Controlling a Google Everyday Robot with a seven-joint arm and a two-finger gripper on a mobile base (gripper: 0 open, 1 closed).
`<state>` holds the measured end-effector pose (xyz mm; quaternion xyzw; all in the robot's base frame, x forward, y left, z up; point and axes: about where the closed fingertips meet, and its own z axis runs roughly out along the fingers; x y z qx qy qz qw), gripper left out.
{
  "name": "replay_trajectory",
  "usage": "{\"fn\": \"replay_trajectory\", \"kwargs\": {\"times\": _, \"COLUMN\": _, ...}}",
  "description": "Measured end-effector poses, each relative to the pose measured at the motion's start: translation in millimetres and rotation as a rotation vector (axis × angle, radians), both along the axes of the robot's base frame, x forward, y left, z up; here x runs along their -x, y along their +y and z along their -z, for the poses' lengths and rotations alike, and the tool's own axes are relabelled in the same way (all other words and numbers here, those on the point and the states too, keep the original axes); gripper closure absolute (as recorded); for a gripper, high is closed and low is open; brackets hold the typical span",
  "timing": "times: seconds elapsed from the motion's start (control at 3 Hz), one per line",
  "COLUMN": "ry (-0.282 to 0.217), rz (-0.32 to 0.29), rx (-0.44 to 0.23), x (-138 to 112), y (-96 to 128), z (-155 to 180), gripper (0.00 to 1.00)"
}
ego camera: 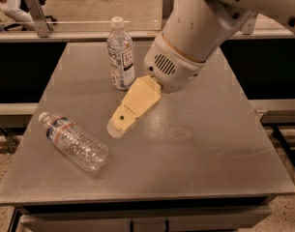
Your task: Pick water bottle
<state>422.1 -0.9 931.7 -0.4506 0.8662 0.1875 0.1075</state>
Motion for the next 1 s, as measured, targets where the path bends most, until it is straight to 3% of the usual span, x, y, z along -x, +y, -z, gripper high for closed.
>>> {"fn": "replay_trajectory", "kwargs": {"times": 0.33, "ry": -0.011, "rz": -0.071, "rx": -0.033, "x": 21, "y": 47, "z": 1, "gripper": 0.0}}
{"fn": "replay_trajectory", "kwargs": {"times": 1.0, "ry": -0.029, "rz": -0.2, "rx": 0.005, "x": 49, "y": 125, "z": 40, "gripper": 0.0}}
